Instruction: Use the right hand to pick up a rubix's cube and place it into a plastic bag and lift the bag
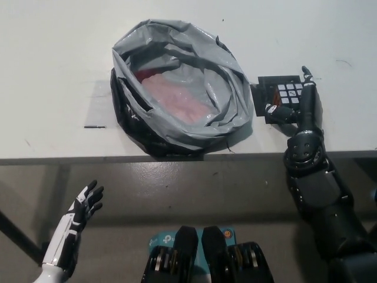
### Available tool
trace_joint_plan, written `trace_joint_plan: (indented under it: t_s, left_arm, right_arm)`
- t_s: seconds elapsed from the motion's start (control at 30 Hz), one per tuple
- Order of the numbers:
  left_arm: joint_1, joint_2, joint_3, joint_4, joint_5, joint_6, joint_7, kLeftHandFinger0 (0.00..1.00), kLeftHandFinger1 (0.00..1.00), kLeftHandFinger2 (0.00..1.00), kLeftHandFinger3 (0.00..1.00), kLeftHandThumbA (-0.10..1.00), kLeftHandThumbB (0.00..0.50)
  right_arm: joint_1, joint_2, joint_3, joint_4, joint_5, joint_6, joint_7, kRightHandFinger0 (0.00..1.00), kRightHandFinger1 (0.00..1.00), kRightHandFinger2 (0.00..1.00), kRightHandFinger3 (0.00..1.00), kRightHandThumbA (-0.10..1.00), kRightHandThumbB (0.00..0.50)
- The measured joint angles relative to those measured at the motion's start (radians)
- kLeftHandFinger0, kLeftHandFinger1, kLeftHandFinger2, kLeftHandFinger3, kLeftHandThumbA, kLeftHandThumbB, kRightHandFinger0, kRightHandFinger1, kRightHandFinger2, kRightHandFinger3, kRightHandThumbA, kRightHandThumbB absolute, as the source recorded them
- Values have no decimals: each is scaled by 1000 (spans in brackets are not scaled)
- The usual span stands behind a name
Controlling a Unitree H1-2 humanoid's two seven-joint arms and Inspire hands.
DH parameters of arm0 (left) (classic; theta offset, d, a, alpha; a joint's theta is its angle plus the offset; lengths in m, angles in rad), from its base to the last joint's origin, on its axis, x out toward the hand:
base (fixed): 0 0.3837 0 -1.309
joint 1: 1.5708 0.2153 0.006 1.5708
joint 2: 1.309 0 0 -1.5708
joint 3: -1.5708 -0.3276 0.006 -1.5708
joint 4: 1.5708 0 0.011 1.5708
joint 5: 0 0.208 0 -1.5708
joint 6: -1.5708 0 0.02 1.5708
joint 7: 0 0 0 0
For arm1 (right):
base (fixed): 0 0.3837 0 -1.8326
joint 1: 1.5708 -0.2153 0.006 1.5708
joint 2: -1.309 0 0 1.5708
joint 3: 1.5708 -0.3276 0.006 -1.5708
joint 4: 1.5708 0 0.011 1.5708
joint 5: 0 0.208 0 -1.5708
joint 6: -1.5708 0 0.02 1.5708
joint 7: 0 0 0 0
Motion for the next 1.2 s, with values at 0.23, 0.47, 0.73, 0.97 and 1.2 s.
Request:
trace_joint_plan:
  t_s: [0.23,0.47,0.73,0.97,1.2]
  left_arm:
    - [-1,0,4,0,0,0,0,1000,1000,1000,1000,1000,220]
    - [-3,0,9,0,1,0,0,1000,1000,1000,1000,1000,217]
    - [-8,0,16,0,0,-1,0,1000,1000,1000,1000,1000,195]
    - [-9,0,23,0,0,-1,0,1000,1000,1000,1000,1000,195]
    - [-9,-1,26,9,0,-2,0,1000,1000,1000,1000,1000,194]
  right_arm:
    - [-13,5,-48,55,31,-75,-58,119,234,483,806,476,266]
    - [-25,6,-77,101,43,-105,-164,0,46,454,453,-100,214]
    - [-38,5,-91,156,72,-179,-198,0,26,508,559,-100,221]
    - [-41,6,-119,177,117,-233,-191,0,100,638,707,-100,173]
    - [-42,7,-243,169,246,-275,-107,0,267,827,894,-100,97]
